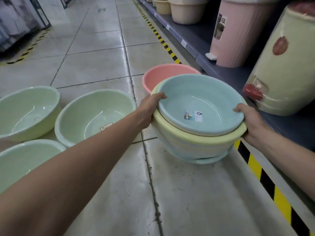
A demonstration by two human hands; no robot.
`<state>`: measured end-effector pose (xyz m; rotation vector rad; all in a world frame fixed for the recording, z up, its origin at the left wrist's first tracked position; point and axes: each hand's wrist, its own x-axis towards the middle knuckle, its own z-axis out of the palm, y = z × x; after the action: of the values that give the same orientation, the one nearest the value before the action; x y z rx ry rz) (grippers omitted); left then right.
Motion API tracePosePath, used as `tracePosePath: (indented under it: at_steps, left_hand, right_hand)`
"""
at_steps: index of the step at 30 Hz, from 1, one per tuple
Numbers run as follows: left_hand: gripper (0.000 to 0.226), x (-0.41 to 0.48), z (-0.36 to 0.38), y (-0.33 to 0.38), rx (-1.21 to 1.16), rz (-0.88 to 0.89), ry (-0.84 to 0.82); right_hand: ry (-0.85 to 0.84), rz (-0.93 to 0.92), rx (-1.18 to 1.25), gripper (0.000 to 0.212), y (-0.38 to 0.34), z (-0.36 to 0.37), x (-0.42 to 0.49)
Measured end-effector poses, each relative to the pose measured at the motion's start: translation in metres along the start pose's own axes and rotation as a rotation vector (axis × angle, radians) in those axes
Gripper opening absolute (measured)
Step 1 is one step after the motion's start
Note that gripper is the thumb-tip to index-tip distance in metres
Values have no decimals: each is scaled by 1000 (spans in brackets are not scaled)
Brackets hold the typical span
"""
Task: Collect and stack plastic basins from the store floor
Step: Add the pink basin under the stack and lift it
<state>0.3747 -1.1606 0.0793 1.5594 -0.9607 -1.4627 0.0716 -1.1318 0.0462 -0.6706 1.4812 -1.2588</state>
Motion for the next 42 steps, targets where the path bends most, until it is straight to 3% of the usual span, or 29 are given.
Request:
tracePosePath:
  at_steps: [7,12,17,22,25,28,35,42]
  left_hand:
    - [18,18,18,-6,-17,28,24]
    - [57,29,25,-51,-153,-135,0]
    - [49,36,21,-80,-151,-92,-30]
    - [37,38,20,-79,-100,-75,-112]
    - [45,31,16,-80,-70,-212,-116]
    - [52,26,13,-81,-32,-272,-127]
    - [43,-8,-5,-95,46,-224,-46]
    - [33,-67,-72,-130,-22,-186,60]
  right_hand:
    - [87,-53,-12,58,-7,-8,18]
    - [122,-49,-68,29,14,-4,13]
    - [136,-10,-64,47,57,-13,11]
    - [98,-17,-89,37,70,-25,13]
    - [-17,17,-55,47,73,-29,11]
    - [-83,81,3,42,70,-26,4]
    - [-76,164,-72,46,68,-17,-25]
    - [-105,144,-125,54,85,23,-94]
